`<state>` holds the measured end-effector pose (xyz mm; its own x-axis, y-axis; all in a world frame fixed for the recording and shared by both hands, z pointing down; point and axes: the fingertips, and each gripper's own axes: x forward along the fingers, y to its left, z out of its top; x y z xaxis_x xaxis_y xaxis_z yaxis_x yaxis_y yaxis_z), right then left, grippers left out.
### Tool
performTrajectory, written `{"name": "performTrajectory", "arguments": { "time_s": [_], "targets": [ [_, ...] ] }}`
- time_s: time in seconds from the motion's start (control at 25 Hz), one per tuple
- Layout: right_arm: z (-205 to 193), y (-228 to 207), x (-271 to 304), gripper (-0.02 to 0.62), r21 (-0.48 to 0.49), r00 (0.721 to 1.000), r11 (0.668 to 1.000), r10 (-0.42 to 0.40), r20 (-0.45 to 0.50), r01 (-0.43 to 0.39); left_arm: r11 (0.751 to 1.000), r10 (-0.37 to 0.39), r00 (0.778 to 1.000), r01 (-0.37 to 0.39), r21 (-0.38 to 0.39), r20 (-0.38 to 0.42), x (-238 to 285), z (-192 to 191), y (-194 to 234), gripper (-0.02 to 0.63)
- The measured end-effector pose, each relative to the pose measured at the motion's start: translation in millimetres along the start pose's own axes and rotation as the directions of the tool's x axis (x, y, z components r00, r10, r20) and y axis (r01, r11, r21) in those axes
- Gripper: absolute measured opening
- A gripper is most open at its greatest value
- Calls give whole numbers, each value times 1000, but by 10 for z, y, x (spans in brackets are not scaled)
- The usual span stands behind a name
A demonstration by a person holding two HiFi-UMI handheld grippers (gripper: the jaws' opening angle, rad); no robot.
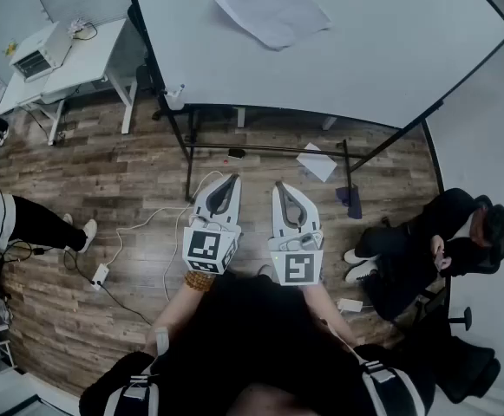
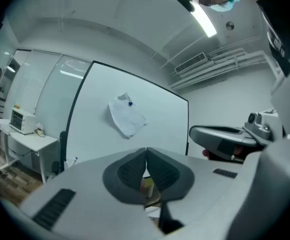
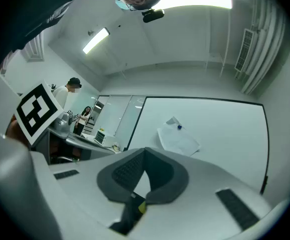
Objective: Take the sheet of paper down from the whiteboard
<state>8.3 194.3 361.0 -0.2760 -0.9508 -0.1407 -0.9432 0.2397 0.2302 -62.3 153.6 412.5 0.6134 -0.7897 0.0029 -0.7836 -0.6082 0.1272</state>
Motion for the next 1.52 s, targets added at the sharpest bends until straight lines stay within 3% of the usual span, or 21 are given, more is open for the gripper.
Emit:
{"name": "performTrajectory", "arguments": {
  "time_s": [0.2, 0.32, 0.6, 0.92, 1.36, 1.52],
  "targets": [
    [-9, 177, 182, -3, 23, 1000, 1000, -3, -4, 3, 997, -67, 997, 66, -27, -34, 22, -113, 134, 12],
    [102, 266, 307, -3, 8, 1000, 1000, -6, 26, 6, 996, -91, 996, 90, -18, -15, 29, -40, 241, 12],
    [-14, 403, 457, -3, -30, 998, 998, -49, -36, 48, 991, -132, 991, 132, 10, 18, 88, 12, 456, 14],
    [-273, 233, 748, -3, -56, 998, 998, -20, -67, 17, 994, -107, 994, 107, -4, -12, 463, -131, 629, 14],
    [-529, -459, 1488, -3, 21, 997, 997, 77, -12, -77, 999, -33, 999, 34, 41, -32, 1430, -146, 688, 14],
    [-523, -645, 1726, -3, 31, 990, 990, 133, 52, -135, 999, 13, 999, -11, 49, -38, 1733, -126, 726, 14]
  ]
}}
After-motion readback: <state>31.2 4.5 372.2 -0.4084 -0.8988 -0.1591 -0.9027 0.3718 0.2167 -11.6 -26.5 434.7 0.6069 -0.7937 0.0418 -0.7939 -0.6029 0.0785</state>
